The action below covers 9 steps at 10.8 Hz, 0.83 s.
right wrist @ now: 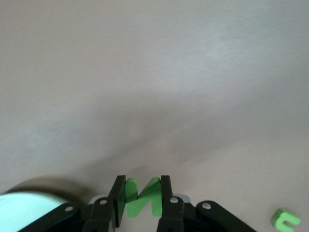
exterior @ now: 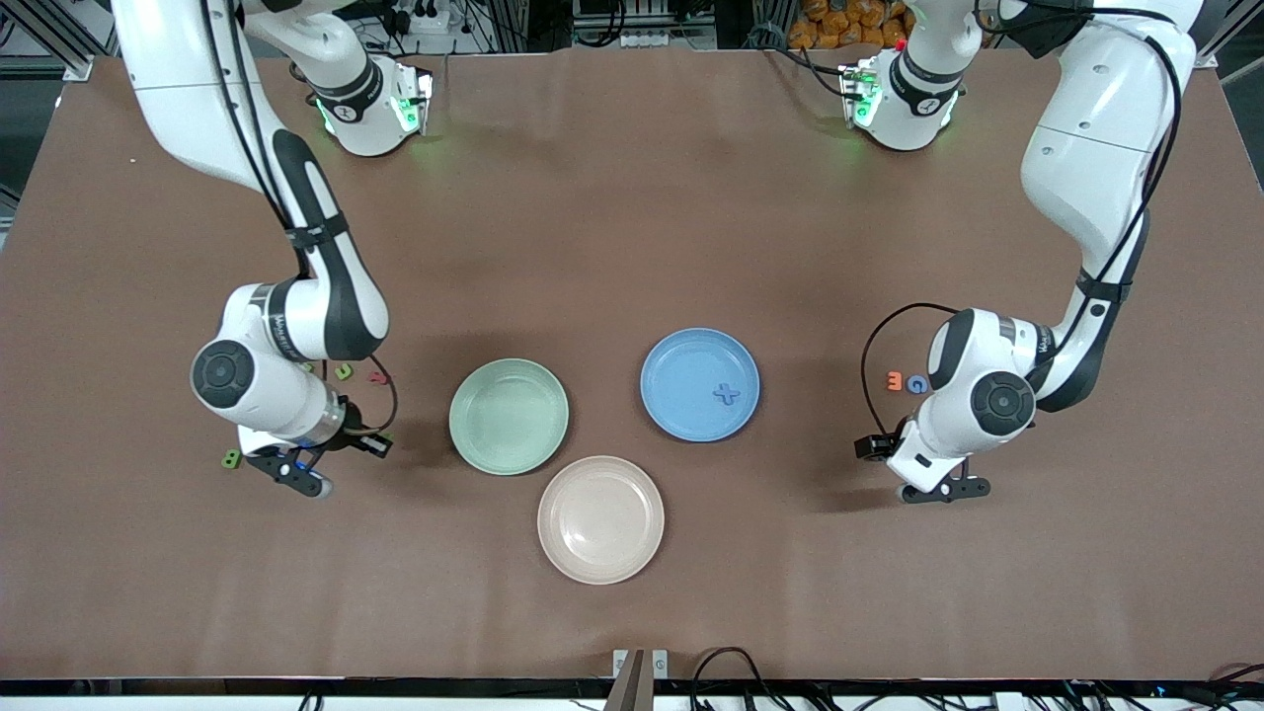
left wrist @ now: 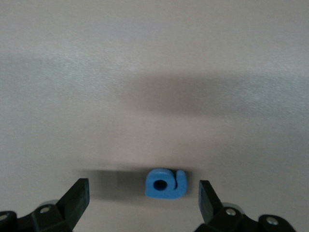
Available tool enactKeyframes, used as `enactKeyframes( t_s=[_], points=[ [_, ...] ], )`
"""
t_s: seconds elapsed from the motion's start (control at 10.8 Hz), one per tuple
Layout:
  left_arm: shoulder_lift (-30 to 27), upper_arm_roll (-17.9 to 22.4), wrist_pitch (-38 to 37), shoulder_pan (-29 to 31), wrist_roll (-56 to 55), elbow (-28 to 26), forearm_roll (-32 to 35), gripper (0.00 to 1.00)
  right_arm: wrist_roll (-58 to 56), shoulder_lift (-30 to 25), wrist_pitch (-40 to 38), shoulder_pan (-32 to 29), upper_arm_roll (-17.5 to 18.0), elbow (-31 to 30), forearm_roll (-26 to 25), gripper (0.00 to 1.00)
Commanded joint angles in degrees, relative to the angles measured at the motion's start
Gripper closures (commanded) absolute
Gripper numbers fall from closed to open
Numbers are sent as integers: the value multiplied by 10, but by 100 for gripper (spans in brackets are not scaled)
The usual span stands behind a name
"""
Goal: Sort letters by color into matching plates
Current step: 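Place the N on the green plate while the left gripper grasps the a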
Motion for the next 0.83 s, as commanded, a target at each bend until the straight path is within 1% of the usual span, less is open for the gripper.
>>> enactKeyframes(
  t_s=[0.0, 0.46, 0.55, 0.65, 0.74],
  points=[
    [7, -5, 2, 5, 15, 10, -14, 0, -1, -1, -37, 54, -1, 23, -7, 94],
    [7, -5, 16, -1, 5, 7, -31, 0, 21, 4, -38, 125, -1, 24, -4, 93],
    [7, -5, 17, -2, -1, 5, -31, 0, 22, 5, -38, 134, -1, 24, -1, 89],
    [7, -6, 19, -3, -9, 2, -31, 0, 38, 5, -38, 138, -1, 25, -2, 77],
    [5, -6, 35, -2, -12, -12, -30, 0, 52, 6, -38, 139, 0, 25, -5, 61]
  ],
)
